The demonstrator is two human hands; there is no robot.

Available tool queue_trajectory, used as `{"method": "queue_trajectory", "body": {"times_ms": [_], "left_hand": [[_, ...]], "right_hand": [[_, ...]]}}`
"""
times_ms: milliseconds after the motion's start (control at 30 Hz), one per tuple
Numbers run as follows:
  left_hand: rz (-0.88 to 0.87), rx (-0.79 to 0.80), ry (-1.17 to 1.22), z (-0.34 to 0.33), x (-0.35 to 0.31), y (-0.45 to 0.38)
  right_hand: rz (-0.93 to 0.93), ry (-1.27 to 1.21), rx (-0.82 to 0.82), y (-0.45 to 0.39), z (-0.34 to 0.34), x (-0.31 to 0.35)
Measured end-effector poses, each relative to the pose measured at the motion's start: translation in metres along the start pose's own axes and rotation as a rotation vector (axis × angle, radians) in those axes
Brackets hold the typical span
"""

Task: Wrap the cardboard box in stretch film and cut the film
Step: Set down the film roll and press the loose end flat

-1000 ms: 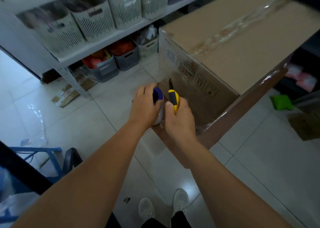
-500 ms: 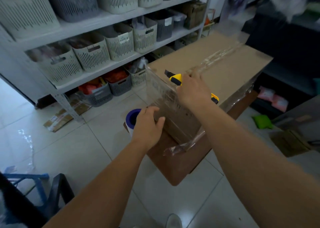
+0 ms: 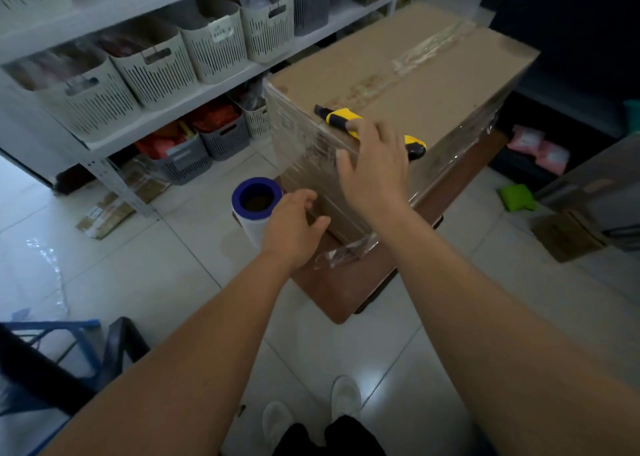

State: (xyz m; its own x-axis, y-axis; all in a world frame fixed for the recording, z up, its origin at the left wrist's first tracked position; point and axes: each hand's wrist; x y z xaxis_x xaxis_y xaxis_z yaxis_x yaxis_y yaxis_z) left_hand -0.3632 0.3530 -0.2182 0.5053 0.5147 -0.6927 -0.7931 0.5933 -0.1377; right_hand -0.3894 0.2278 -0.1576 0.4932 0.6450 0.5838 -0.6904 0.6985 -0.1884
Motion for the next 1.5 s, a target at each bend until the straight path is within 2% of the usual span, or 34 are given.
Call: {"method": "queue_trajectory", "body": {"times_ms": [133,267,433,533,667,800,967,1200,1300,1400,1500], "left_hand": [[0.018,0.067,-0.002,-0.014,0.007,0.005],[0.048,0.134,-0.018,-0.031,0.020,0.011],[0.046,0.225,-0.049,-0.054,0.036,0.017],[0.042,0.290,-0.110,-0.067,0.045,0.021],[-0.053,0.385,-0.318,-0.082,0.053,0.023],[-0.161,0.393,-0.427,-0.098,0.058,0.015],[-0.135,0.278,-0.338,-0.091,0.078,-0.012],[-0.167,0.265,-0.284,-0.084,0.090,-0.041],[-0.133,0.252,-0.250,-0.083,0.093,-0.048],[-0.116,0.246,-0.233,-0.083,0.095,-0.055],[-0.130,0.196,-0.236,-0.087,0.095,-0.061]], "right_hand": [[-0.152,-0.210,0.042,0.051,-0.015,-0.026],[-0.486,-0.362,0.140,0.083,-0.042,-0.055],[-0.880,-0.409,0.297,0.104,-0.081,-0.092],[-1.013,-0.421,0.368,0.107,-0.102,-0.105],[-1.106,-0.499,0.425,0.102,-0.124,-0.114],[-1.188,-0.677,0.472,0.101,-0.149,-0.119],[-1.257,-0.807,0.481,0.100,-0.165,-0.128],[-1.226,-0.842,0.648,0.092,-0.177,-0.119],[-1.219,-0.853,0.663,0.086,-0.182,-0.118],[-1.237,-0.984,0.714,0.076,-0.187,-0.115],[-1.183,-0.920,0.674,0.067,-0.195,-0.114]]}}
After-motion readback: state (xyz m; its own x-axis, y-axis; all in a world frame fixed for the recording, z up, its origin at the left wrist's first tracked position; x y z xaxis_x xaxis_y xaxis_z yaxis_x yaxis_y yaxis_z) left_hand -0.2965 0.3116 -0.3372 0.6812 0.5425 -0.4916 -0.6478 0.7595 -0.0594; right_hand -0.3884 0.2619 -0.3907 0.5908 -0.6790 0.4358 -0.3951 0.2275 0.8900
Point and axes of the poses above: each hand's wrist, its own y-axis away from the middle knuckle, its own z-axis out of the back of the hand, x = y × z, and after that the axes turned 15 degrees about -z, right-handed
